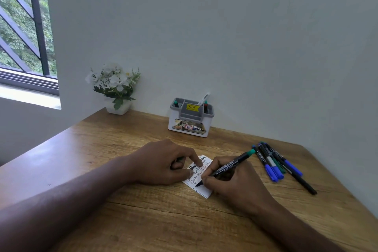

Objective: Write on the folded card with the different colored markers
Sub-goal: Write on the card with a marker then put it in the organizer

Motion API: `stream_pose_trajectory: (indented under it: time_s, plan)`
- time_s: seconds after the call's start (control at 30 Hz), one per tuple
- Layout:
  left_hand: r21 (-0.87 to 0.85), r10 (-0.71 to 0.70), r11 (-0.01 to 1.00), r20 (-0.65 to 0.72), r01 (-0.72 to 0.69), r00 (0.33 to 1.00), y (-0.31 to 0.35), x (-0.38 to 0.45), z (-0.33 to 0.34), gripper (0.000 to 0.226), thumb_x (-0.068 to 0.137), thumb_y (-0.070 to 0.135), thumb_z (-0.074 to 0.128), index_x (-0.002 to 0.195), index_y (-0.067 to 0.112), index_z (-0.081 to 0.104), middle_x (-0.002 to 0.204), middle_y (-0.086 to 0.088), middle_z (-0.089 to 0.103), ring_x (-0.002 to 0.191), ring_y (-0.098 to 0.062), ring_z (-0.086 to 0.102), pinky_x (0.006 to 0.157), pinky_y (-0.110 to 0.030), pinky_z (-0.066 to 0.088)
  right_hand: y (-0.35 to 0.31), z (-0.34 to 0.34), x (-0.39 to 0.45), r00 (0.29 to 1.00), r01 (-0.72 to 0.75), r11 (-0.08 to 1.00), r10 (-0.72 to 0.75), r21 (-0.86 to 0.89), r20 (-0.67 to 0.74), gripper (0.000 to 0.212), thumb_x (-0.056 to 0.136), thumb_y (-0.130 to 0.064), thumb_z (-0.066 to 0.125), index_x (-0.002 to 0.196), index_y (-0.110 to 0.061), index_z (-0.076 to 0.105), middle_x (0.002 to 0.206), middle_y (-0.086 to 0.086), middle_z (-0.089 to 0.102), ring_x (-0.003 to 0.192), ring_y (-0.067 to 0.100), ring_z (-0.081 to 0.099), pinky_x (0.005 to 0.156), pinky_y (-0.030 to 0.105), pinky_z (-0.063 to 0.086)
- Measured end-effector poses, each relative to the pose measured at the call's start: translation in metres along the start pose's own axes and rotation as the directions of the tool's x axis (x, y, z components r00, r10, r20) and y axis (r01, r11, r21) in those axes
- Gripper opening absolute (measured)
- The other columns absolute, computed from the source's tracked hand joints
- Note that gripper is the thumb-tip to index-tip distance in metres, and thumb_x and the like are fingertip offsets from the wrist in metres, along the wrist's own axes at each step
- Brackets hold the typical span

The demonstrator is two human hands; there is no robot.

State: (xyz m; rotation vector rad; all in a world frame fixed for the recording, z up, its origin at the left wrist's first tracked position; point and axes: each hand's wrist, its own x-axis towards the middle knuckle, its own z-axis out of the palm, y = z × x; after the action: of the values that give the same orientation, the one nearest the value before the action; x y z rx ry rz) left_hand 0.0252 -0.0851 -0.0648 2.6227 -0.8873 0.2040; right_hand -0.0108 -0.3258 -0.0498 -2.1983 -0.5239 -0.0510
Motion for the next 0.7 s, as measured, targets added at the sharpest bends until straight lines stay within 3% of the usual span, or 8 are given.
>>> stream_pose_trajectory:
  time_s: [0.7]
  plan:
    - [-0.007,0.007,1.000,0.007,-0.007,1.000,-0.0003,0.0008,-0.0007,0.031,0.100,0.048,0.063,0.131,0.051,0.060,0.072,0.005,0.058,0.069,-0.014,0.057,0.059,-0.031,0.038,0.0032,-0.0023,0.0036,0.994,-0.066,0.996,0.071,0.066,-0.084,0.007,0.083,-0.020,0.080,0.078,-0.023,0.078,0.078,-0.010,0.079,0.071,0.002,0.072,0.063,0.018,0.057]
